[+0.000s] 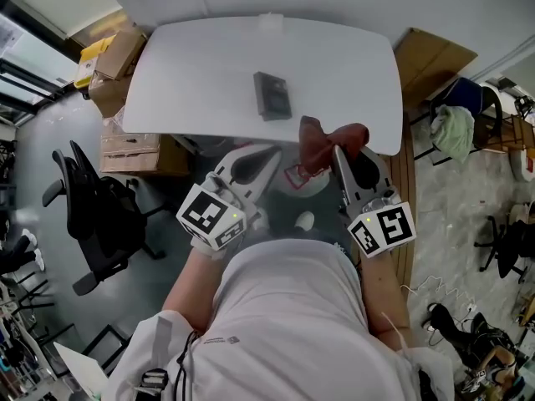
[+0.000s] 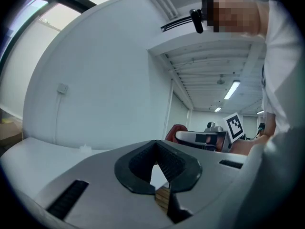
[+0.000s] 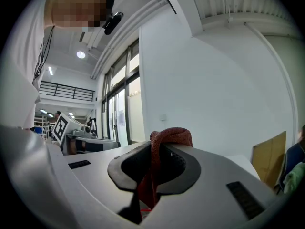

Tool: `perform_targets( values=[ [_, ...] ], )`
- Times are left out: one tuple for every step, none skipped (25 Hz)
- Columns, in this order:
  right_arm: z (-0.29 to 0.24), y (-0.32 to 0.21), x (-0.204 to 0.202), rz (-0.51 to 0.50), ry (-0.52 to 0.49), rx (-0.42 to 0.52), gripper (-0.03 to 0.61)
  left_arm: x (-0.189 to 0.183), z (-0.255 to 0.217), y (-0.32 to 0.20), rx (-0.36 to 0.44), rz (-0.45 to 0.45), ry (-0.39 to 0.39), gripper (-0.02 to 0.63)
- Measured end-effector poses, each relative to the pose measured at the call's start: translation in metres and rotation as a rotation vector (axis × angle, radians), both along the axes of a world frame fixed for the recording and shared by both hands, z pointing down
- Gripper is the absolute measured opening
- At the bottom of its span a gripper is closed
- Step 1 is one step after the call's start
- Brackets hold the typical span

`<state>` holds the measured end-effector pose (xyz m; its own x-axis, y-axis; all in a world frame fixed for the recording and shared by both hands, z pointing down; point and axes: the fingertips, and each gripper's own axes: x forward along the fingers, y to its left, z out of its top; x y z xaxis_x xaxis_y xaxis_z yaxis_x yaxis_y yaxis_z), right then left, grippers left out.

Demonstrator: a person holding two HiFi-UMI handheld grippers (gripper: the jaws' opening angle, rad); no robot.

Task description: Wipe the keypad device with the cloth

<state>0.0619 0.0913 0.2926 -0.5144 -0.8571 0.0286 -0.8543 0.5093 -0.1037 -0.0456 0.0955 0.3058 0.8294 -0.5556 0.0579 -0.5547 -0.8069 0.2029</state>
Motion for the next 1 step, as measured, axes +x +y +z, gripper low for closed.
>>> perform_targets(
  values=[
    [-0.0001, -0.0013, -0.0003, 0.003, 0.000, 0.000, 0.054, -0.0019, 0.0008, -0.0023, 0.002, -0.003, -0.006, 0.009]
  ],
)
